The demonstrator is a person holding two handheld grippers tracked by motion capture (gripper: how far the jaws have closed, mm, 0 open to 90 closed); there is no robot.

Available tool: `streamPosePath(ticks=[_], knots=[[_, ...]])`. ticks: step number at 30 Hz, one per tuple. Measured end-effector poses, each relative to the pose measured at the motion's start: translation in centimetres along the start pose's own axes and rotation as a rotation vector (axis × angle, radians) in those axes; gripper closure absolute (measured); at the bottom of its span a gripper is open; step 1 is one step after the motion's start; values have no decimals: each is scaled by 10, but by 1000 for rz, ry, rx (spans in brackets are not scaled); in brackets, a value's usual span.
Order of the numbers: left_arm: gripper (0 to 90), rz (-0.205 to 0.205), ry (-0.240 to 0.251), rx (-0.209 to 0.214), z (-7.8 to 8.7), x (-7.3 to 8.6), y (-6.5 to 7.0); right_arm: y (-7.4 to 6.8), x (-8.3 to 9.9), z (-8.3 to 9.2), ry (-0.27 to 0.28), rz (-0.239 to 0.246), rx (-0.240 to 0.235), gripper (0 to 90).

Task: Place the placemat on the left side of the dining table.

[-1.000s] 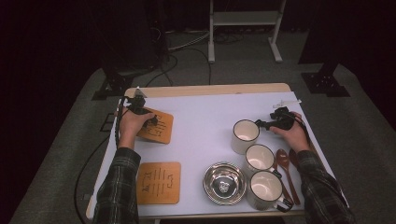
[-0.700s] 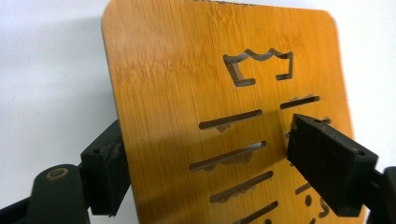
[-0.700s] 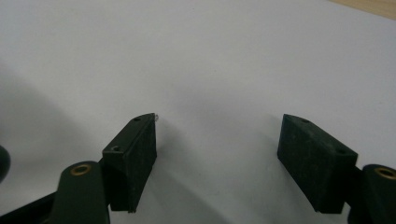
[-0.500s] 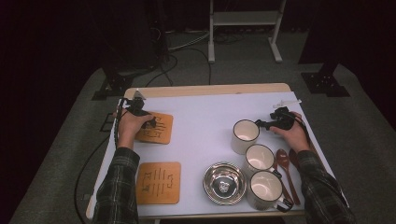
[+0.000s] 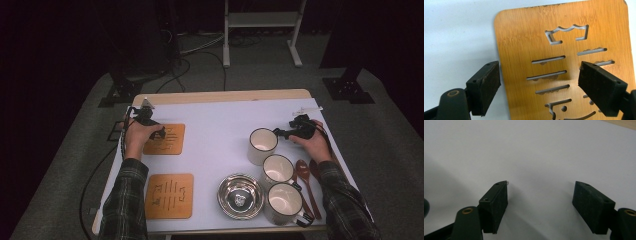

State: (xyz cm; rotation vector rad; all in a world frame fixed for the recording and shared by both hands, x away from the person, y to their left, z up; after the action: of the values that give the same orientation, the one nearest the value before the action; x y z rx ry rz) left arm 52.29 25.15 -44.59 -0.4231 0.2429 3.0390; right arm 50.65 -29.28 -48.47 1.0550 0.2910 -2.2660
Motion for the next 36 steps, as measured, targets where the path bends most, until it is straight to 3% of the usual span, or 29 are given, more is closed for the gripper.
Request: streamPosePath(ticks=[10,15,29,36], knots=[[242,-27,29,27,11,5,4,0,0,0,0,1,0,268],[285,-44,27,65,13,10,7,0,0,0,-3,5,2,266],[295,-93,34,45,14,17,17,0,0,0,-3,12,5,265],[269,-107,38,67,12,22,22,-1,0,0,-3,12,5,265]])
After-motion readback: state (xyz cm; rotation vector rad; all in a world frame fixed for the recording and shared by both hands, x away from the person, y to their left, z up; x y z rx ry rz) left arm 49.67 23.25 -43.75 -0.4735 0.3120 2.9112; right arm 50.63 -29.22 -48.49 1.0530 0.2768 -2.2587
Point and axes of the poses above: each handheld gripper's, and its own axes: z roughly backward along the jaws, x roughly out of its underside, y roughly to its right, the point moved 3 cm from there along -z, roughly forward along the jaws, and after that the axes turned 7 degrees about z, right-handed, at the moved point
